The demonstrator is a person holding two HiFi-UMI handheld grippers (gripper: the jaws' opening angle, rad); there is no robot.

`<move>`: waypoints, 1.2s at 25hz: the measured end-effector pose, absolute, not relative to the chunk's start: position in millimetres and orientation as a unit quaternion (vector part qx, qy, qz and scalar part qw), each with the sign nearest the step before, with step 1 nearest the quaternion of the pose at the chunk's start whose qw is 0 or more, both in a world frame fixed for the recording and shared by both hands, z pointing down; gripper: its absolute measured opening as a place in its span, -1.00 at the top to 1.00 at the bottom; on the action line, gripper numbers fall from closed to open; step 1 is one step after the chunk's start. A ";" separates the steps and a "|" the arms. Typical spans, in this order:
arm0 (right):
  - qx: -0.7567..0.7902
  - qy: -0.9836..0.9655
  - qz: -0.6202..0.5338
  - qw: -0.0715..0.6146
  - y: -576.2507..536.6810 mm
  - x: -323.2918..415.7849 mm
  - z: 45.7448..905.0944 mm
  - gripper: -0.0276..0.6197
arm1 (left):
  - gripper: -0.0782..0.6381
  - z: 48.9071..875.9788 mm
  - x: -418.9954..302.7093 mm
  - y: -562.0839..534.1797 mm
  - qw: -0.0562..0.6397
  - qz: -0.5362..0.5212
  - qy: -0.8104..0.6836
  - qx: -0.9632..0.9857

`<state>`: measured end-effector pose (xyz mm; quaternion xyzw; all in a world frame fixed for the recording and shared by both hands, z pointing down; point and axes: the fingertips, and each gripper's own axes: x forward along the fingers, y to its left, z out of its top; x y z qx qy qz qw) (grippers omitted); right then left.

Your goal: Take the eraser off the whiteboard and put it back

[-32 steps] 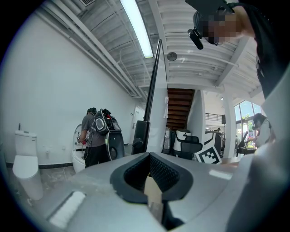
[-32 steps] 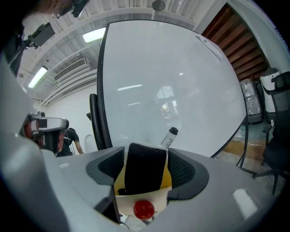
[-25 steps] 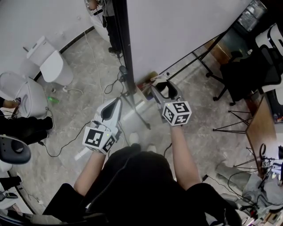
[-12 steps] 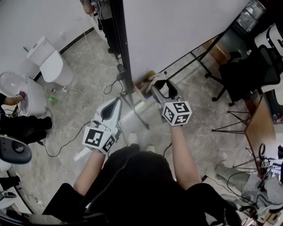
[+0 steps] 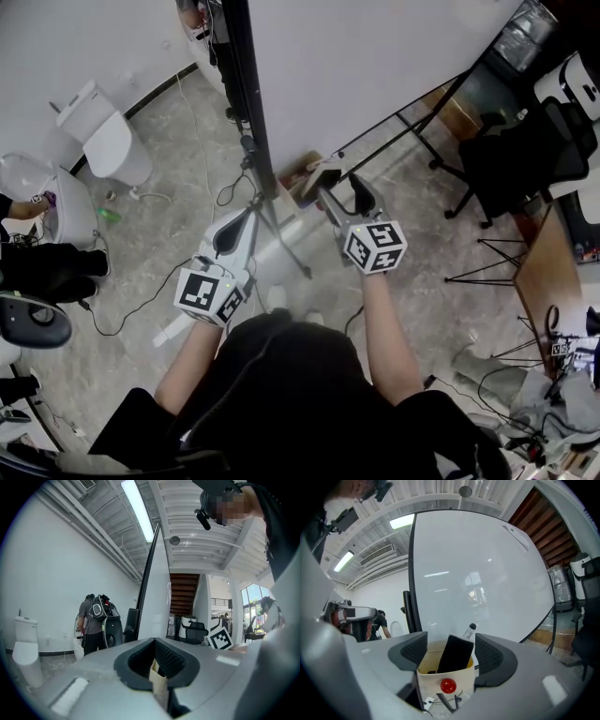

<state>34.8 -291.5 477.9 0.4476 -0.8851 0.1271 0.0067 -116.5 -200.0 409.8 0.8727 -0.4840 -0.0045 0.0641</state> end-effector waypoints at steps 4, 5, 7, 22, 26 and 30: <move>0.441 -0.890 0.115 0.001 -275.7 40.8 466.2 0.06 | 0.77 407.0 -107.8 -198.0 0.061 -0.010 -0.481 0.875; 0.440 -0.891 0.112 -0.001 -271.3 43.7 462.8 0.11 | 0.77 406.0 -104.8 -197.2 0.061 -0.011 -0.480 0.875; 0.438 -0.892 0.109 -0.009 -262.4 49.8 454.9 0.22 | 0.77 403.6 -98.9 -195.8 0.059 -0.014 -0.478 0.876; 0.431 -0.897 0.079 -0.051 -207.0 98.4 411.2 0.82 | 0.77 393.7 -69.6 -184.9 0.047 -0.026 -0.478 0.877; 0.425 -0.900 0.073 -0.061 -193.8 106.0 402.3 0.89 | 0.77 391.1 -65.1 -180.6 0.045 -0.029 -0.482 0.875; 0.415 -0.906 0.066 -0.060 -183.9 108.6 395.1 0.89 | 0.77 389.1 -61.8 -178.4 0.044 -0.030 -0.485 0.873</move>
